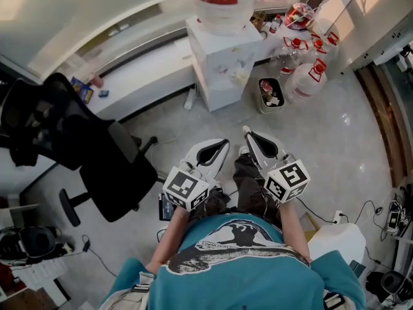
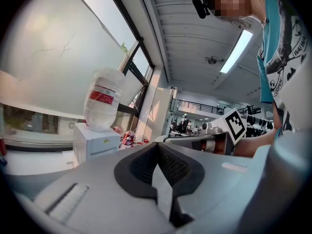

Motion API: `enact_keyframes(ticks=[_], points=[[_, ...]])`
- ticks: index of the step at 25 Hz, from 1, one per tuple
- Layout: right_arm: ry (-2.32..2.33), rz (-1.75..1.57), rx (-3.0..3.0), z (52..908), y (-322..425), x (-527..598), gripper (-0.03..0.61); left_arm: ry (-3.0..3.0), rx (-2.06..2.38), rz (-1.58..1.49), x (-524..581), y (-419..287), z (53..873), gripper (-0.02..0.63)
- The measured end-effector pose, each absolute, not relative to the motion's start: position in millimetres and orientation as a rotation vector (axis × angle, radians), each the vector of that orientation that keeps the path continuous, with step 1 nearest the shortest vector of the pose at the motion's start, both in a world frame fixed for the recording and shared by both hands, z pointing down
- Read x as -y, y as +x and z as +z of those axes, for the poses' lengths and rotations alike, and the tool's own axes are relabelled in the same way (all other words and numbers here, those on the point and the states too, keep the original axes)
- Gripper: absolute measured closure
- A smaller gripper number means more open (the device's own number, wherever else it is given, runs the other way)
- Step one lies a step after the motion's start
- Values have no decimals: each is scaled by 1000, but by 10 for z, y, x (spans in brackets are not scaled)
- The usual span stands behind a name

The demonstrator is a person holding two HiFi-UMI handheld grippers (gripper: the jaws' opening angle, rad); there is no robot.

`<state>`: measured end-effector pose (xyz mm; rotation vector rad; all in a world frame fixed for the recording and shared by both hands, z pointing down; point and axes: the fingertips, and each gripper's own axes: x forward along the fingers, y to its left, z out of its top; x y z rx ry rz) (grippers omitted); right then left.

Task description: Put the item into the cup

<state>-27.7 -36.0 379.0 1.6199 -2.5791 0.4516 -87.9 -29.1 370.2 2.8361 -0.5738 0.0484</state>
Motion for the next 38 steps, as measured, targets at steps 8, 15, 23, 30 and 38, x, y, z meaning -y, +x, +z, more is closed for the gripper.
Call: enact_keyframes(ticks=[8,15,23,30,38], points=[[1564,510,2615,3952,60,832,575,2802,655,113,684,-610,3849,607],[1477,548,2633,4079,537,1422,575,2770,740,82,1244,-156,3916,607],[1398,636,2633,4309,937,2000,575,2727,789,137,1698,259,3982,607],[1342,714,2602,4684,1126,2308,575,2705,821,189,1965,424,4213,607],[1303,742,2553,5147,1323,2654,577,2652,862,207,2243,566,4513,607]])
